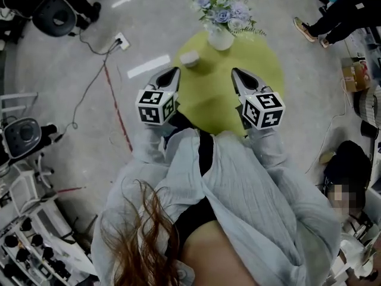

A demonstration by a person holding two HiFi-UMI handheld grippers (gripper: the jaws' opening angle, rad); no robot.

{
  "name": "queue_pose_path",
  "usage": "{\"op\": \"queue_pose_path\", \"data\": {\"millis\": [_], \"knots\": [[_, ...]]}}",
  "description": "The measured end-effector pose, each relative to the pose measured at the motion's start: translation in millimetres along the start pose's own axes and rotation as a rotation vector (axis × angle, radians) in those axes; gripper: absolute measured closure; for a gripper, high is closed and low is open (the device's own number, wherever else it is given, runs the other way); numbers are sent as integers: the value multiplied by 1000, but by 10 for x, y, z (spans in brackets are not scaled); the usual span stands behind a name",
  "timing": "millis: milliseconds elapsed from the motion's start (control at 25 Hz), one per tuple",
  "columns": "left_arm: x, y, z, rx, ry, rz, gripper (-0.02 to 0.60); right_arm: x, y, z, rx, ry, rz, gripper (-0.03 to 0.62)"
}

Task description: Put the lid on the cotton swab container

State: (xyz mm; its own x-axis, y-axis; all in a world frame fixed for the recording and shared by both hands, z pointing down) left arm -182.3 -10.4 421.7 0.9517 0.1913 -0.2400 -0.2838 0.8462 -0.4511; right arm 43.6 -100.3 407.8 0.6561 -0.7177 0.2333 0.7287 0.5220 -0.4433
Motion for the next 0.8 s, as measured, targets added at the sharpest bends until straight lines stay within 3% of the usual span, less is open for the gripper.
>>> {"op": "queue_pose_path", "data": {"millis": [360,600,800], "knots": [[109,447,149,83,34,-90,563,-25,-22,-73,9,1,-78,592],[139,709,326,129,85,-154,563,-168,-44,-38,8,122,-121,592],[219,812,372,175,99,-153,563,-262,-32,6,4,181,-154,592]]}}
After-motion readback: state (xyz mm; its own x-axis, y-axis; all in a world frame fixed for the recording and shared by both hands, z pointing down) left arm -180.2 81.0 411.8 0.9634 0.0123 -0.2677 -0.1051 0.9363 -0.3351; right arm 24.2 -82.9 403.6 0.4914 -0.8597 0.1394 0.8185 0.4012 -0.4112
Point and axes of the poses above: the fingertips, and each gripper's own axes: y backward along the fingers, x to its right, z out of its underside, the point moved 7 cm from there along y, backward along the fingers, and after that the axes turned 8 degrees about z, right-handed, at the moved point
